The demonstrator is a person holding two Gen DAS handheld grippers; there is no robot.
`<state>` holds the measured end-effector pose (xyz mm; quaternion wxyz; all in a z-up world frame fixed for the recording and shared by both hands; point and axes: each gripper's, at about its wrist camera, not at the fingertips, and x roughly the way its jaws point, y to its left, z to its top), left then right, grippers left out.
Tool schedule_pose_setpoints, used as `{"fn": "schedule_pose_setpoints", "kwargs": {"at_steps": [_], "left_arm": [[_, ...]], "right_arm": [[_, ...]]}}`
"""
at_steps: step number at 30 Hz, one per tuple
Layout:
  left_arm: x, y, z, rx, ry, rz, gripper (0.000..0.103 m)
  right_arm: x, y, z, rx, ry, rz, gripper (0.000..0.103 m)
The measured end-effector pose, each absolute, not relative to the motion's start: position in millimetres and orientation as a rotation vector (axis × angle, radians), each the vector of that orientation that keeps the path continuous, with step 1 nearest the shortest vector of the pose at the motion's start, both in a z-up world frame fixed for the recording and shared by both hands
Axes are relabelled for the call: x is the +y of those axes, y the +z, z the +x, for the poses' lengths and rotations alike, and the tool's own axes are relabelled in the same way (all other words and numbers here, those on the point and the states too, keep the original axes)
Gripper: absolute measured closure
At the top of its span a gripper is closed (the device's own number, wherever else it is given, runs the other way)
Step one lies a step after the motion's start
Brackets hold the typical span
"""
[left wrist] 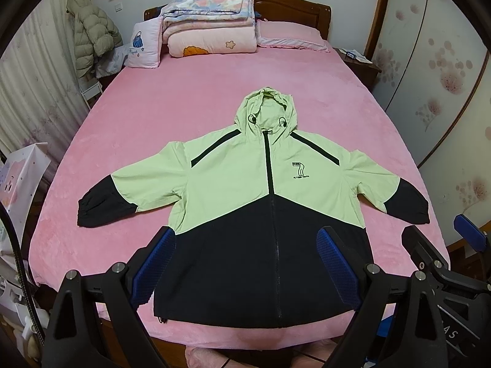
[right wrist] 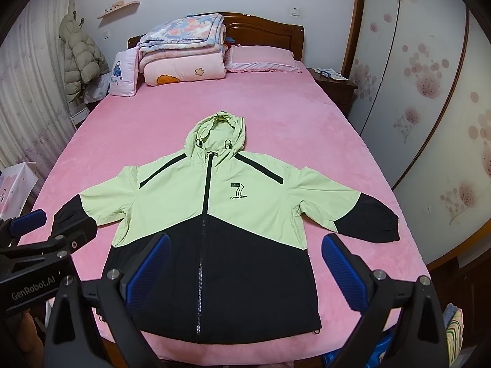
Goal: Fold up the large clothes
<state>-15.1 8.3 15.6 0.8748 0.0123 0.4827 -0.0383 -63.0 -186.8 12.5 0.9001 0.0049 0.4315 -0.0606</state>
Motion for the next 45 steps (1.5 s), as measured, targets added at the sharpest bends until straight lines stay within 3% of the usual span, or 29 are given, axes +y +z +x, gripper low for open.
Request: {"fn": "schedule_pose_setpoints", "kwargs": {"at_steps": [45], "left_arm": [[16.5,13.5,-8.1,1.016,-0.068,0.017,0.011]], "right_arm": [[-182.2,10.2,-57.6,0.9,-0.127,0.016,0.005]]}}
